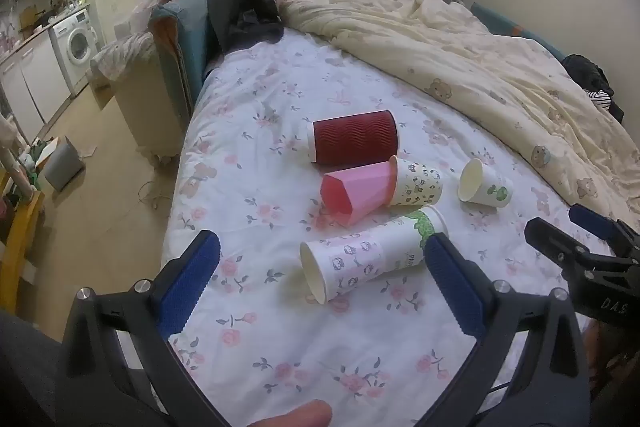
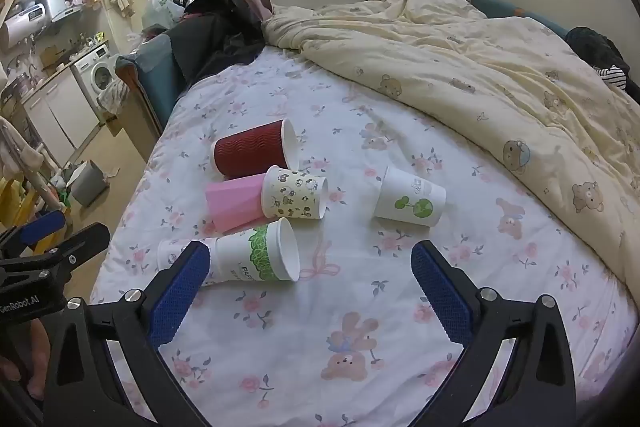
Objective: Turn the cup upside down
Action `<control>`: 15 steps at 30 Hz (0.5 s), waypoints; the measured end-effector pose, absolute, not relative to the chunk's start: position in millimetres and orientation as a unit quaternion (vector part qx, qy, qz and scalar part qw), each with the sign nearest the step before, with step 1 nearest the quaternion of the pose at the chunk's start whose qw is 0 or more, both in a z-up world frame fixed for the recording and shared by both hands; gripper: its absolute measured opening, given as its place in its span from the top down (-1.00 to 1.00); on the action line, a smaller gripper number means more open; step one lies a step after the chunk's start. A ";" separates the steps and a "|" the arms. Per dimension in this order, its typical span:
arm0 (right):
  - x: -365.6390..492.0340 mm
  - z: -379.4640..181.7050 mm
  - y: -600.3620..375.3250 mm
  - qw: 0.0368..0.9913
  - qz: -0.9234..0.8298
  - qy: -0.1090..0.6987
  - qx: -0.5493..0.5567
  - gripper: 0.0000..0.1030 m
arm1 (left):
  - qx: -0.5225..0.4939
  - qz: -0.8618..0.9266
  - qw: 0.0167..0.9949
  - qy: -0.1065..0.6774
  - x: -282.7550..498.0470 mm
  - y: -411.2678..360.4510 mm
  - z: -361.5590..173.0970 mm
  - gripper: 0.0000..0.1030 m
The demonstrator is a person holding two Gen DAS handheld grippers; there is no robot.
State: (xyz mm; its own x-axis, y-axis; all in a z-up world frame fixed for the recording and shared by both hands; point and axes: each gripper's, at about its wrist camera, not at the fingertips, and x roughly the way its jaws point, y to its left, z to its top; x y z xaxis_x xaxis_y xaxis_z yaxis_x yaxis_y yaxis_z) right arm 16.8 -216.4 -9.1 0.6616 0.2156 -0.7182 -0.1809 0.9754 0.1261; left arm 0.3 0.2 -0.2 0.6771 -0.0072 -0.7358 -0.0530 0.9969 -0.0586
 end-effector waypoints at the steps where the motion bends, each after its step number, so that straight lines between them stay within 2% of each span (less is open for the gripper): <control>1: 17.0 -9.2 -215.7 0.911 0.106 0.399 0.020 -1.00 | -0.039 0.012 0.916 0.400 0.2 0.3 -0.1 -0.97; 15: 16.2 -9.6 -212.7 0.911 0.105 0.398 0.014 -1.00 | -0.036 0.013 0.917 0.397 0.6 0.2 -0.2 -0.97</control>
